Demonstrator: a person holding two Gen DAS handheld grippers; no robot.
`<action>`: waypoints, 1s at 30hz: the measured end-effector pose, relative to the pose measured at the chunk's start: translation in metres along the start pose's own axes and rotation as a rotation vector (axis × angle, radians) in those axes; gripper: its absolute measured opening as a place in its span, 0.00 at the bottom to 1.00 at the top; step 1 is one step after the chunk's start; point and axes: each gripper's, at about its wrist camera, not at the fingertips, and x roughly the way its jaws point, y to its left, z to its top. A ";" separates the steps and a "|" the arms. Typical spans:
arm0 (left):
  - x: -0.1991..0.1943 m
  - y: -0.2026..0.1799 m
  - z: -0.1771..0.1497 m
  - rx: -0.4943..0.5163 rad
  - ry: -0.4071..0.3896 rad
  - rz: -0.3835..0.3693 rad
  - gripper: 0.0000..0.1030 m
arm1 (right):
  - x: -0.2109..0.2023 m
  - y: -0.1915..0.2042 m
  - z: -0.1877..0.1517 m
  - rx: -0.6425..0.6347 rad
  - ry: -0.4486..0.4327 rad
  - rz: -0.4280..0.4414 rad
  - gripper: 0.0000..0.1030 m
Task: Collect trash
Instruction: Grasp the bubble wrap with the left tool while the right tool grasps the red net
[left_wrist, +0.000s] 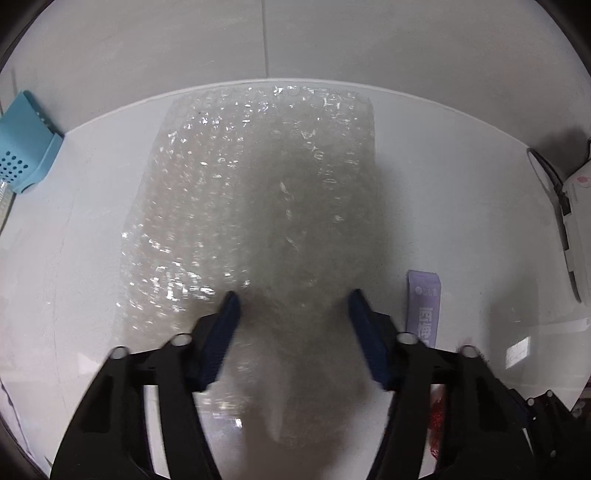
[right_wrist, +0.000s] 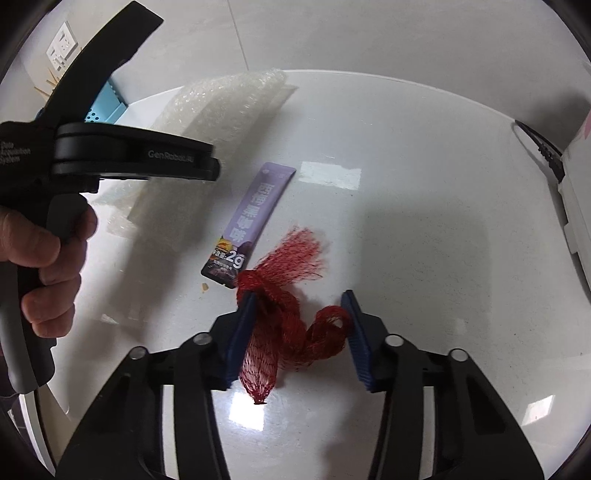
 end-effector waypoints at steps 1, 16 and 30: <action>-0.002 0.000 -0.001 -0.003 -0.002 -0.004 0.35 | 0.000 0.000 0.000 0.001 0.000 0.006 0.34; -0.029 0.007 -0.022 0.028 -0.081 -0.027 0.09 | -0.009 0.002 -0.008 -0.001 -0.031 -0.019 0.16; -0.083 0.011 -0.051 0.023 -0.163 -0.030 0.09 | -0.046 0.016 -0.018 0.016 -0.097 -0.055 0.16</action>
